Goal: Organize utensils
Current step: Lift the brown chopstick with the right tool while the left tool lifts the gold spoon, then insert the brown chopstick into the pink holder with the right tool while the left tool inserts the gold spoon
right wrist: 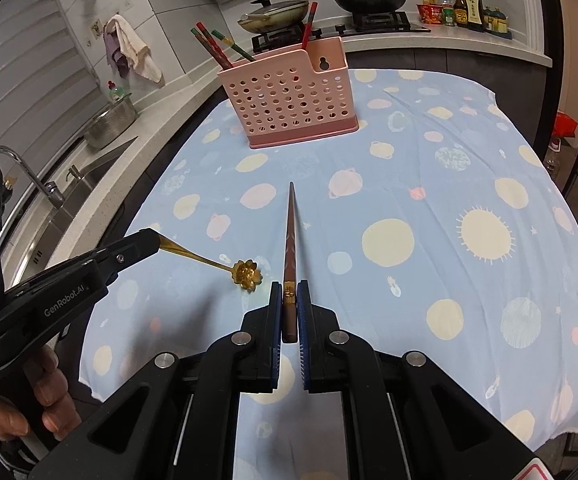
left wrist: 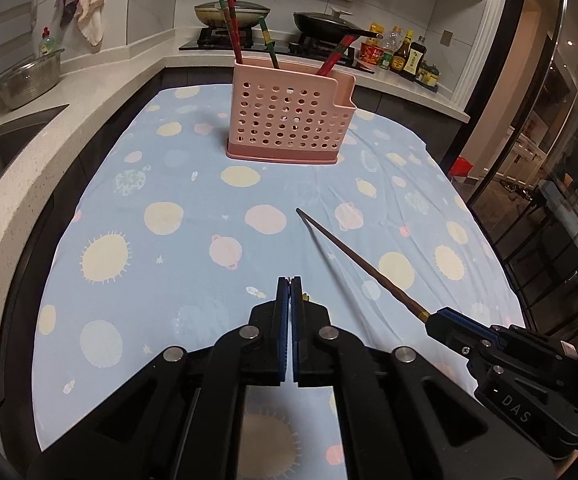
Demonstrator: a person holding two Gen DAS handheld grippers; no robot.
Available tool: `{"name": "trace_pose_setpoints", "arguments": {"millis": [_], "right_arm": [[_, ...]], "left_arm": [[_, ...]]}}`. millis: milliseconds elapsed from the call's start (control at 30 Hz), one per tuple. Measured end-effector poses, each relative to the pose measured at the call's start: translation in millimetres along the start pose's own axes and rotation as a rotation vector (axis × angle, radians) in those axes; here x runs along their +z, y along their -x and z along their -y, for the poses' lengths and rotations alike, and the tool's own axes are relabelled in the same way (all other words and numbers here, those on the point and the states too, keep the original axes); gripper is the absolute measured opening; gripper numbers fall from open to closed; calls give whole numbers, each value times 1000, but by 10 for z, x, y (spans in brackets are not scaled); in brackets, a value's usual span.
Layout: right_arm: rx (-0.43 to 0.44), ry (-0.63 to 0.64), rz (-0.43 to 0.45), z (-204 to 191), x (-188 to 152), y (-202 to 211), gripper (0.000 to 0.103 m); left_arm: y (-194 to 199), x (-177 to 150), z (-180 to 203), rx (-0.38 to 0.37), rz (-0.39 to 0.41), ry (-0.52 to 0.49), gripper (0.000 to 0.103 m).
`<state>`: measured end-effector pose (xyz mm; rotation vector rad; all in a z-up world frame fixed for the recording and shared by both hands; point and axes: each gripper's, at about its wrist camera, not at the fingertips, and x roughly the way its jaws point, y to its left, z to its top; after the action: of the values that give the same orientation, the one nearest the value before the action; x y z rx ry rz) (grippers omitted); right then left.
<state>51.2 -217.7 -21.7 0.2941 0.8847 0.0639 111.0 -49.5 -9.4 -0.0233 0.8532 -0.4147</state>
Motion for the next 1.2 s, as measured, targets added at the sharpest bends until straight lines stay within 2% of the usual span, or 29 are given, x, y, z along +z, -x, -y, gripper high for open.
{"name": "trace_pose_setpoints", "arguments": {"millis": [167,633,1000,1200], "right_arm": [[3,-2,29,-2,152,88,7],[29,-18,231,0,930,498,7],[30,-14,334,-6,1453,589,7],[20,-1,418,-36,1870,686,7]], "left_arm": [[65,129,2,0,22,-5,1],[372,759,27,2,163,-26,1],[425,1248,51,-3,245,-37,1],[382,1580,31,3,275,-45,1]]}}
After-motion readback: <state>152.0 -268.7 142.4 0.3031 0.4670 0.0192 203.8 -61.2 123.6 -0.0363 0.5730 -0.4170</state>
